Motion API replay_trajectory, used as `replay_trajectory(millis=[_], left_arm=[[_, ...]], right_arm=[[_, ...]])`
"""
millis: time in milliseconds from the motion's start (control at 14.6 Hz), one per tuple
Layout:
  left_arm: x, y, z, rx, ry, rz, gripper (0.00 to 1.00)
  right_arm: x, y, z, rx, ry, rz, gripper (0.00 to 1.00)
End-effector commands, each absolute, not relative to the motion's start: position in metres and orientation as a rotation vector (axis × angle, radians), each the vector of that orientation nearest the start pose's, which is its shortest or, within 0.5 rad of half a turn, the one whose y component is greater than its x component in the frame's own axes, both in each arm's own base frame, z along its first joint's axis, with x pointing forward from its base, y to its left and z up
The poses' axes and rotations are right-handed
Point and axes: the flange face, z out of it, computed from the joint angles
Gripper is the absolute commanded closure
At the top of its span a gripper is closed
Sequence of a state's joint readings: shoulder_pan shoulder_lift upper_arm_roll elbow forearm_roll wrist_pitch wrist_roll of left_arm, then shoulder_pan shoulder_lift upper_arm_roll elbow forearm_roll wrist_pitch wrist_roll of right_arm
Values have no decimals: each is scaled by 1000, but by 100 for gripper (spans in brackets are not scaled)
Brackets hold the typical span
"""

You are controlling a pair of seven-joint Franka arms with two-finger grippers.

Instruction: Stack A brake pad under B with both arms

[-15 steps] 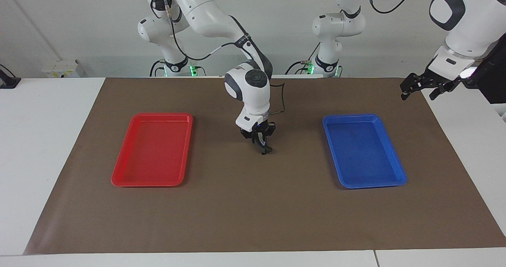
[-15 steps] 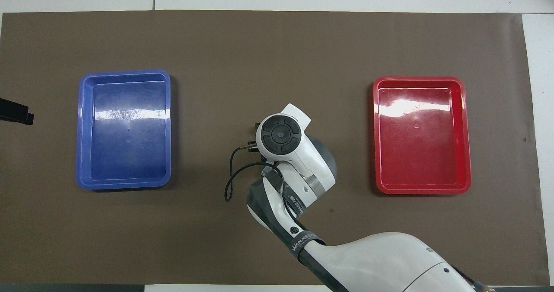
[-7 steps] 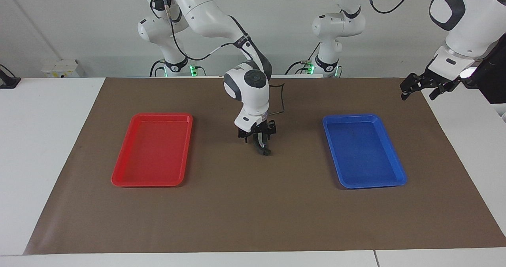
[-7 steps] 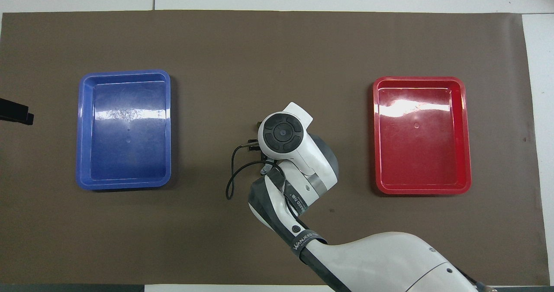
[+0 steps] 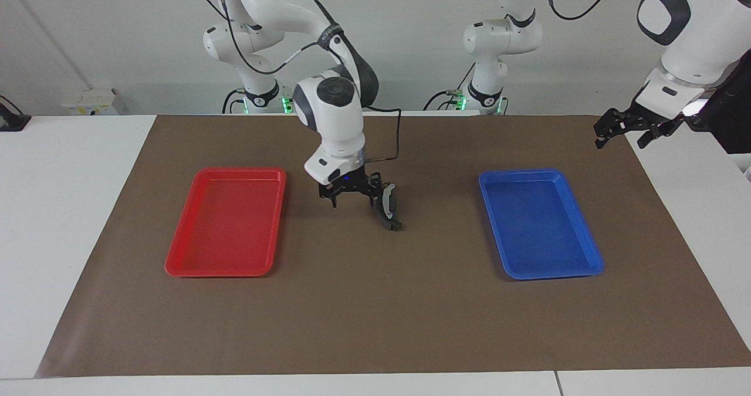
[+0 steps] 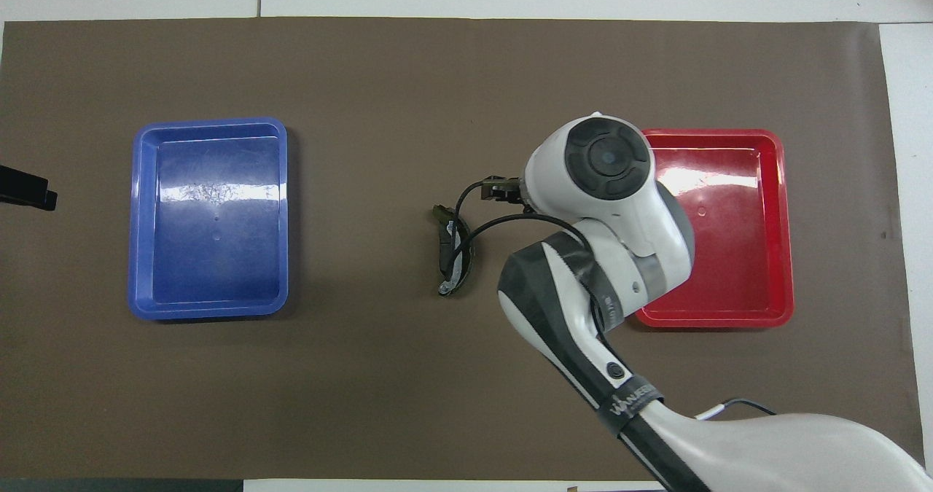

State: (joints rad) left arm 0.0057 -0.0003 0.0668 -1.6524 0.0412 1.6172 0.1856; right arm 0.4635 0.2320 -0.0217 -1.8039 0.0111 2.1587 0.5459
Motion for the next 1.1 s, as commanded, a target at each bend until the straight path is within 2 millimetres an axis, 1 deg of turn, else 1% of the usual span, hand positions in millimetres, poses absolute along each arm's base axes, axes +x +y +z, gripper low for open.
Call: replay_trajectory(millis=[0, 68, 205, 274, 411, 616, 685, 753, 822, 890, 959, 1027], left_arm=[[548, 46, 595, -3091, 183, 57, 1], [548, 46, 595, -3091, 183, 57, 1], [548, 46, 595, -3091, 183, 57, 1], [548, 46, 595, -3091, 183, 57, 1], [548, 46, 595, -3091, 183, 57, 1], [548, 47, 595, -3091, 180, 57, 1], [548, 46, 595, -3091, 183, 57, 1], [548, 47, 595, -3091, 180, 57, 1], [548, 46, 595, -3091, 183, 57, 1], [548, 46, 595, -3091, 183, 57, 1], [548, 46, 595, -3091, 183, 57, 1], [548, 46, 595, -3091, 183, 57, 1]], right_arm=[[577, 207, 466, -3078, 234, -178, 0], [578, 186, 475, -3089, 248, -166, 0], [579, 142, 501, -3126, 255, -170, 0], [577, 125, 510, -3146, 247, -167, 0], [568, 88, 537, -3156, 242, -169, 0], [546, 39, 575, -3162, 229, -124, 0], [538, 28, 585, -3166, 206, -100, 0], [532, 21, 590, -3168, 203, -65, 0], [530, 10, 601, -3168, 232, -55, 0], [532, -1, 616, -3165, 265, -22, 0], [538, -7, 623, -3165, 279, 2, 0], [542, -10, 625, -3169, 268, -2, 0]])
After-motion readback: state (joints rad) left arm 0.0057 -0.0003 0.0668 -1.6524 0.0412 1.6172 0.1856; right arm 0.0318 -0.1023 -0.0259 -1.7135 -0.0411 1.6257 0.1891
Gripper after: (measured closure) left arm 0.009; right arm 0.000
